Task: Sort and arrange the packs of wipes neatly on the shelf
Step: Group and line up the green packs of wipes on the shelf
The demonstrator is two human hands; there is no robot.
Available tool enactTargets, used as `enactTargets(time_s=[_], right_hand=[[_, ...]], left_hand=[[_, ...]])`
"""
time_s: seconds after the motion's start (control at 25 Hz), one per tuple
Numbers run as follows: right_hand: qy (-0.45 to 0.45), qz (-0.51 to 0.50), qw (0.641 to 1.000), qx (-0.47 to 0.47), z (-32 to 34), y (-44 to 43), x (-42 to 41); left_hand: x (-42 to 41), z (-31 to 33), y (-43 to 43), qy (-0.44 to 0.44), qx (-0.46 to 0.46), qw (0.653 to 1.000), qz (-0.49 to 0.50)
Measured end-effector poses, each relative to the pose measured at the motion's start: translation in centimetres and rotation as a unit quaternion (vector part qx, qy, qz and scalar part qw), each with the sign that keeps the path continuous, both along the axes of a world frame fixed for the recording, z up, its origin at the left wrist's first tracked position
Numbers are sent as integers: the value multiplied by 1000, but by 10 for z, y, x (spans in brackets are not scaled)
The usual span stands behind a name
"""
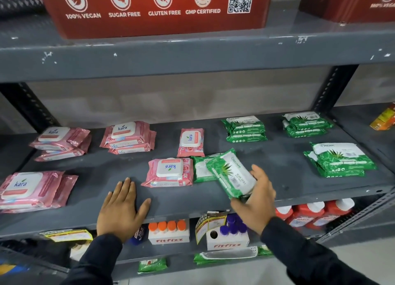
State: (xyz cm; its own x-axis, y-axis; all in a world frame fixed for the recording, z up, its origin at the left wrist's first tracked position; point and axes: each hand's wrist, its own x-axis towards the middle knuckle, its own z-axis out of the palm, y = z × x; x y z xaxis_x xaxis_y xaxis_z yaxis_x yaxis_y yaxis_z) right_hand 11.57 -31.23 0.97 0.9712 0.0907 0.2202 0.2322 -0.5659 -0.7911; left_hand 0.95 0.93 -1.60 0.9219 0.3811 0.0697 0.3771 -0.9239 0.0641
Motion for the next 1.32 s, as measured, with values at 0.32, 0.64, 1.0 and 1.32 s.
enactTargets(time_s=[0.32,0.64,1.0,1.32], right_hand=[[129,153,972,-119,29,-98,89],[109,235,912,-317,48,-96,125],[119,235,915,-306,39,-99,128],[110,228,913,-320,41,-100,123]], left_hand=[[2,1,-2,7,7,1000,13],[3,4,-5,11,-5,1000,20],[3,4,-4,7,1,1000,21],[4,3,-2,9,3,1000,16]])
